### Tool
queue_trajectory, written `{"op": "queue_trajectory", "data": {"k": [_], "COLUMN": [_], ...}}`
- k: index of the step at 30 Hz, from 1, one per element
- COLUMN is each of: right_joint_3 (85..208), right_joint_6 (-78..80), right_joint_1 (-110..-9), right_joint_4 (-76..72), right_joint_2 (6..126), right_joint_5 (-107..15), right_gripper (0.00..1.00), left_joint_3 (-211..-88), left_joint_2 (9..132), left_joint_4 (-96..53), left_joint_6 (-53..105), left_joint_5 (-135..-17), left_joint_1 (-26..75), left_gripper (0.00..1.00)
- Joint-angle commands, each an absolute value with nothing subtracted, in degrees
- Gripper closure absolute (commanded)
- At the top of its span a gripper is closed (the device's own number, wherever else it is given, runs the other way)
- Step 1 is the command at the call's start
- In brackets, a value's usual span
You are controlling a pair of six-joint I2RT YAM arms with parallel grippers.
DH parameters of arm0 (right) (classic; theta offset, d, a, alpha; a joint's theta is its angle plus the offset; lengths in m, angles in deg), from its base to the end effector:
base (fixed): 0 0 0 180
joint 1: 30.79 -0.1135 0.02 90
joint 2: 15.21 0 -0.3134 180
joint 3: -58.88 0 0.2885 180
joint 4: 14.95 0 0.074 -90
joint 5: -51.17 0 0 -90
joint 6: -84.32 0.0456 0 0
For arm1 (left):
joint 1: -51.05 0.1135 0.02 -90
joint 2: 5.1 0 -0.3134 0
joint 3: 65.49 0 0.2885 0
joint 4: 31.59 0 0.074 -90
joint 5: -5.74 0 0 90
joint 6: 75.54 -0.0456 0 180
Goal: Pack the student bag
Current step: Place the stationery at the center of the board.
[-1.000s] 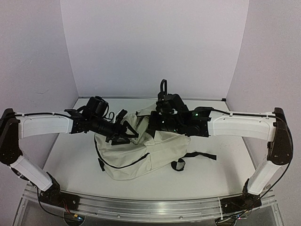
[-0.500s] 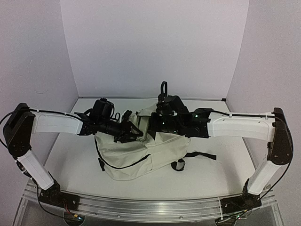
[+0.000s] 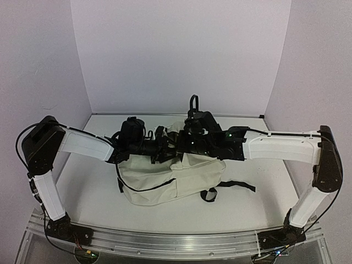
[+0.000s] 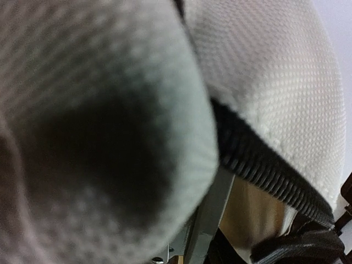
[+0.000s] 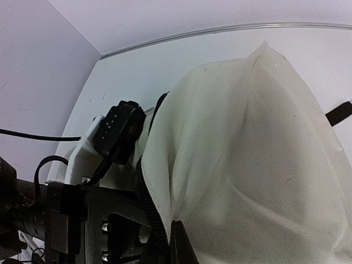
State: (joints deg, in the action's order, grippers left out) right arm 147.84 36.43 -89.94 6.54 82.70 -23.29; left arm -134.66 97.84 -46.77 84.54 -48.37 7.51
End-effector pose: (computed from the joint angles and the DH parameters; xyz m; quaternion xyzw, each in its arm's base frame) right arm 0.2411 0.3799 0.3193 -0.0610 0.8604 0.3060 0.4029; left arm 0.2970 -0.3191 0.2232 -0.0023 0.7932 -0.6016 0.0946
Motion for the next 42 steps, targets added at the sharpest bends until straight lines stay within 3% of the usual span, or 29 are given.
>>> {"op": "queue_trajectory", "data": {"k": [1,9,17,22,33,42], "right_joint_3": [147.44,146.91,144.73,144.62,143.33,142.87], "right_joint_6": [37.27,37.27,37.81,37.47,35.38,35.68], "right_joint_1": [-91.34,-91.33,-91.29,-91.33,-91.31,-92.65], "right_joint_4": [3.01,2.77,3.04,3.47,4.99,5.57], "right_joint_2": [80.45,79.55,76.20,75.99,76.80,82.12], "right_joint_5": [-25.89,-23.93,-17.90,-17.12,-20.35,-29.51], "right_gripper": [1.00,1.00,1.00,1.00,1.00,1.00], "left_joint_3": [-141.38,-143.21,-142.73,-142.67,-140.63,-144.28], "left_joint_2": [100.75,103.89,94.23,89.05,79.28,78.53], "left_joint_4": [-57.42,-54.50,-36.49,-27.33,-13.40,-12.80], "left_joint_6": [87.84,86.25,74.03,69.46,63.47,61.07], "left_joint_5": [-51.30,-51.01,-56.67,-59.44,-65.22,-64.77], "left_joint_1": [6.01,5.00,5.00,5.08,7.24,14.94], "left_gripper": [0.69,0.52,0.31,0.23,0.19,0.22]}}
